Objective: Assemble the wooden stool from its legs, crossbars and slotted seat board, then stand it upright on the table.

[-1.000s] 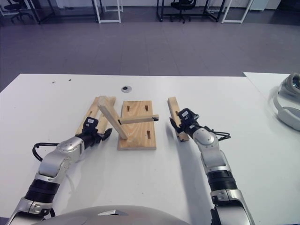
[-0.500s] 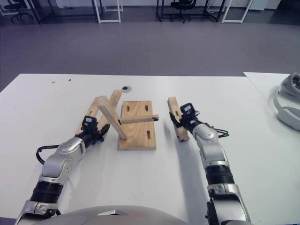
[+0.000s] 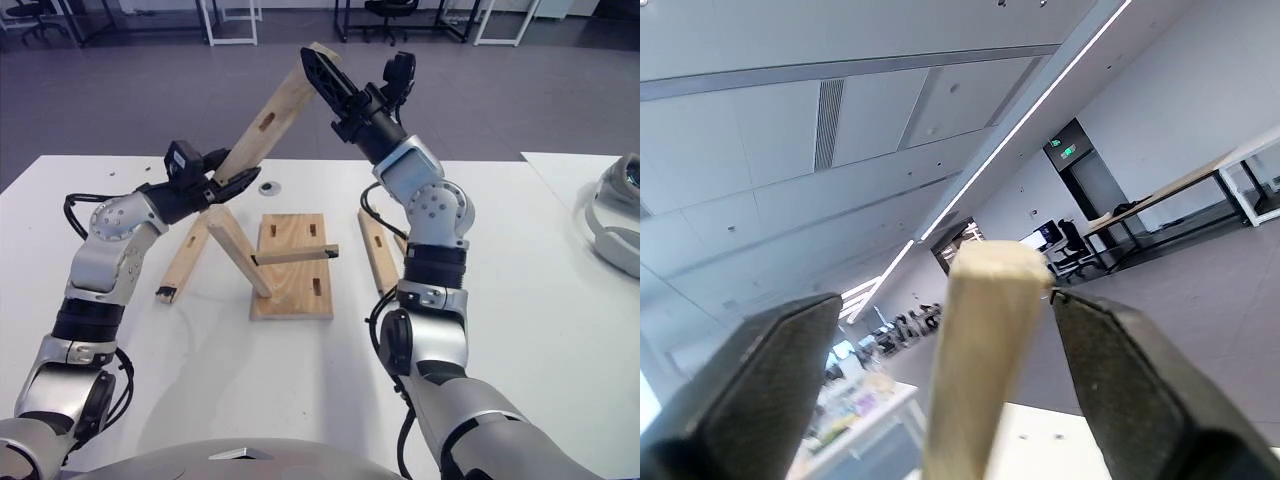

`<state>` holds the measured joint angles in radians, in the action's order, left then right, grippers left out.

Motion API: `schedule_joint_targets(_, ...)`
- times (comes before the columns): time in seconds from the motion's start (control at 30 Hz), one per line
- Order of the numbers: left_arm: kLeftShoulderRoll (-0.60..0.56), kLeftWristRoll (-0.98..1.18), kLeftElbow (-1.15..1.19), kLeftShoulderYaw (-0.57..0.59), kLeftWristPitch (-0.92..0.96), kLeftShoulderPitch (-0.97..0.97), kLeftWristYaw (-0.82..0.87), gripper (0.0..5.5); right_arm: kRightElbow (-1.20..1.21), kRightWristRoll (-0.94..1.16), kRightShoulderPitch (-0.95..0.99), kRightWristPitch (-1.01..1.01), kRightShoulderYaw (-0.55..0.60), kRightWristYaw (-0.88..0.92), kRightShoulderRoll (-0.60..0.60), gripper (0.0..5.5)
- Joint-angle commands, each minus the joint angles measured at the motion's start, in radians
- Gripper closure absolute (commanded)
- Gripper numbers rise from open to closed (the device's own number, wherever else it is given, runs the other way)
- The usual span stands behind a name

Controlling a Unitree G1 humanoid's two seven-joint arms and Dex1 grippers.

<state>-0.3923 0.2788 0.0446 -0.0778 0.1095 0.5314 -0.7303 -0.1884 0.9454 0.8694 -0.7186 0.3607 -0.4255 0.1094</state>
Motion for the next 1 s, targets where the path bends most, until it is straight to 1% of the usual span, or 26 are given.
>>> schedule_joint_targets(0.03, 0.01, -0.022, 0.0, -0.011, -0.038, 0.027, -0.012, 3.42, -0.001, 0.045, 0.038, -0.037, 0.011, 0.048, -0.013, 1.96)
schedule_joint_targets(0.1, 0.013, -0.025, -0.003, -0.011, -0.044, 0.03, -0.014, 3.42, 0.013, 0.057, 0.024, -0.049, 0.005, 0.063, -0.016, 2.24)
schedule_joint_targets(0.2, 0.016, -0.029, -0.006, -0.013, -0.05, 0.037, -0.015, 3.42, 0.036, 0.067, 0.0, -0.054, 0.007, 0.095, -0.03, 2.95)
schedule_joint_targets(0.23, 0.014, -0.034, -0.008, -0.018, -0.054, 0.038, -0.019, 3.42, 0.045, 0.069, -0.009, -0.053, 0.011, 0.111, -0.036, 3.06)
schedule_joint_targets(0.27, 0.013, -0.039, -0.009, -0.022, -0.058, 0.04, -0.023, 3.42, 0.051, 0.071, -0.015, -0.052, 0.014, 0.123, -0.039, 3.32)
schedule_joint_targets(0.37, -0.001, -0.049, -0.016, -0.026, -0.07, 0.035, -0.03, 3.42, 0.053, 0.078, -0.023, -0.047, 0.017, 0.145, -0.043, 3.83)
schedule_joint_targets(0.43, -0.009, -0.055, -0.018, -0.02, -0.076, 0.033, -0.034, 3.42, 0.056, 0.083, -0.03, -0.048, 0.017, 0.152, -0.041, 4.36)
schedule_joint_targets(0.53, -0.018, -0.06, -0.017, -0.018, -0.081, 0.036, -0.047, 3.42, 0.072, 0.094, -0.053, -0.053, 0.026, 0.166, -0.034, 4.49)
schedule_joint_targets(0.57, -0.02, -0.048, -0.028, -0.018, -0.067, 0.032, -0.058, 3.06, 0.08, 0.094, -0.064, -0.049, 0.032, 0.179, -0.032, 4.49)
schedule_joint_targets(0.63, -0.017, -0.037, -0.048, -0.017, -0.044, 0.025, -0.061, 2.76, 0.095, 0.101, -0.082, -0.038, 0.05, 0.208, -0.03, 4.49)
schedule_joint_targets(0.67, -0.012, -0.036, -0.061, -0.008, -0.028, 0.014, -0.039, 2.59, 0.133, 0.077, -0.123, -0.016, 0.064, 0.231, -0.014, 4.49)
schedule_joint_targets(0.73, -0.003, -0.017, -0.097, 0.035, 0.019, -0.029, 0.016, 2.26, 0.235, 0.053, -0.24, 0.014, 0.115, 0.284, 0.013, 4.49)
schedule_joint_targets(0.8, 0.014, 0.03, -0.175, 0.14, 0.093, -0.126, 0.124, 1.89, 0.384, 0.104, -0.413, -0.01, 0.185, 0.378, 0.011, 4.49)
schedule_joint_targets(0.83, 0.036, 0.063, -0.239, 0.191, 0.143, -0.181, 0.192, 1.85, 0.464, 0.131, -0.513, -0.04, 0.199, 0.42, 0.006, 4.49)
schedule_joint_targets(0.87, 0.053, 0.086, -0.293, 0.221, 0.182, -0.22, 0.24, 1.59, 0.519, 0.146, -0.583, -0.062, 0.199, 0.447, 0.006, 4.49)
schedule_joint_targets(0.93, 0.105, 0.136, -0.423, 0.223, 0.262, -0.277, 0.328, 1.29, 0.604, 0.169, -0.731, -0.093, 0.188, 0.485, 0.001, 4.49)
schedule_joint_targets(1.0, 0.145, 0.159, -0.528, 0.19, 0.313, -0.293, 0.388, 1.14, 0.648, 0.199, -0.813, -0.097, 0.18, 0.516, -0.019, 4.49)
